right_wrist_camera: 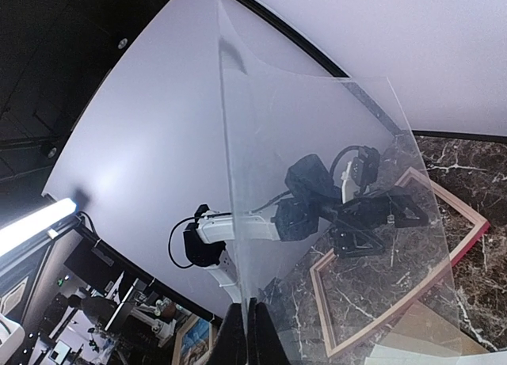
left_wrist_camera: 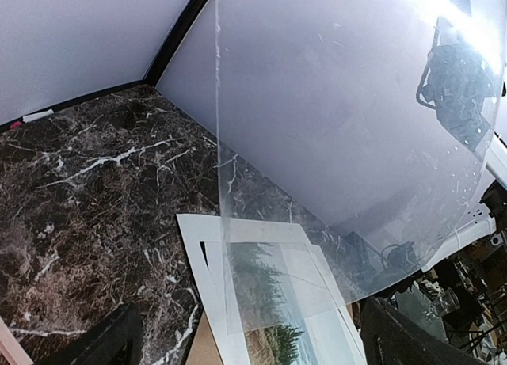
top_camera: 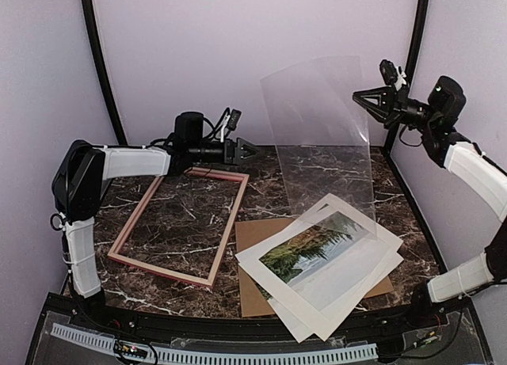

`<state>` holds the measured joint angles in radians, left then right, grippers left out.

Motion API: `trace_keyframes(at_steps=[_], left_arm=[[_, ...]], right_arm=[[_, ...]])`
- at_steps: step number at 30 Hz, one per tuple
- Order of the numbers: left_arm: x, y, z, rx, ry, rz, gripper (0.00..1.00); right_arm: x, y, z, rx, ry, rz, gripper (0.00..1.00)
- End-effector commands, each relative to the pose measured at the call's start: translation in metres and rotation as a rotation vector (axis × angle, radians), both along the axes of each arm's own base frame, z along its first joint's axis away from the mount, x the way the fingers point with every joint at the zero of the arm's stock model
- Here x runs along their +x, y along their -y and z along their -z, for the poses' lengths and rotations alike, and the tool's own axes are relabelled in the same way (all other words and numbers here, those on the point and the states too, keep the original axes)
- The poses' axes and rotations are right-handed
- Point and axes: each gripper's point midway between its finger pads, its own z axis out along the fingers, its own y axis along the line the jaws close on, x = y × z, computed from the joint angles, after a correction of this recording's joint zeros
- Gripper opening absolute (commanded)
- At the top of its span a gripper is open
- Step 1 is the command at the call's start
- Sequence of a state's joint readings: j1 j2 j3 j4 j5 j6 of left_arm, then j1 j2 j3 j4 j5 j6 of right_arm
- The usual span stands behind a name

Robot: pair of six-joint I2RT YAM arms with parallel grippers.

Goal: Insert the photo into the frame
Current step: Pass from the right arm to the left

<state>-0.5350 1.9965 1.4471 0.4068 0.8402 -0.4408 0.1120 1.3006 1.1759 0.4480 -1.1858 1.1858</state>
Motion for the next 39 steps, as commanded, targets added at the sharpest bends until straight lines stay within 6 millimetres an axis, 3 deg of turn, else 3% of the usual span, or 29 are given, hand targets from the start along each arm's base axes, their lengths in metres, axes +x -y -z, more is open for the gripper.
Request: trace_keyframes(at_steps=[1, 7, 11, 16, 23, 28, 34, 39], left_arm=[[-0.002, 0.013, -0.029, -0.064, 0.081, 0.043, 0.99], [-0.001, 0.021, -0.033, -0.094, 0.096, 0.055, 0.99], [-0.008, 0.022, -0.036, -0.128, 0.094, 0.086, 0.97], [-0.023, 0.024, -0.047, -0.200, 0.124, 0.157, 0.85], [-0.025, 0.028, -0.041, -0.210, 0.097, 0.182, 0.77], [-0.030, 0.027, -0.044, -0.219, 0.090, 0.206, 0.63], [-0.040, 0.023, -0.050, -0.237, 0.088, 0.224, 0.45], [-0.046, 0.021, -0.054, -0.234, 0.079, 0.239, 0.22]], right_arm=[[-0.023, -0.008, -0.034, 0.043, 0.094, -0.045, 0.00], [-0.030, -0.010, -0.046, 0.077, 0.106, -0.064, 0.00], [-0.027, -0.010, -0.043, 0.073, 0.094, -0.051, 0.00], [-0.017, -0.009, -0.033, 0.075, 0.070, -0.031, 0.00], [-0.012, -0.007, -0.032, 0.082, 0.062, -0.023, 0.00], [0.001, 0.006, -0.019, 0.072, 0.036, 0.025, 0.00], [0.022, 0.022, 0.011, 0.019, -0.011, 0.100, 0.00], [0.032, 0.024, 0.028, -0.013, -0.025, 0.124, 0.00]])
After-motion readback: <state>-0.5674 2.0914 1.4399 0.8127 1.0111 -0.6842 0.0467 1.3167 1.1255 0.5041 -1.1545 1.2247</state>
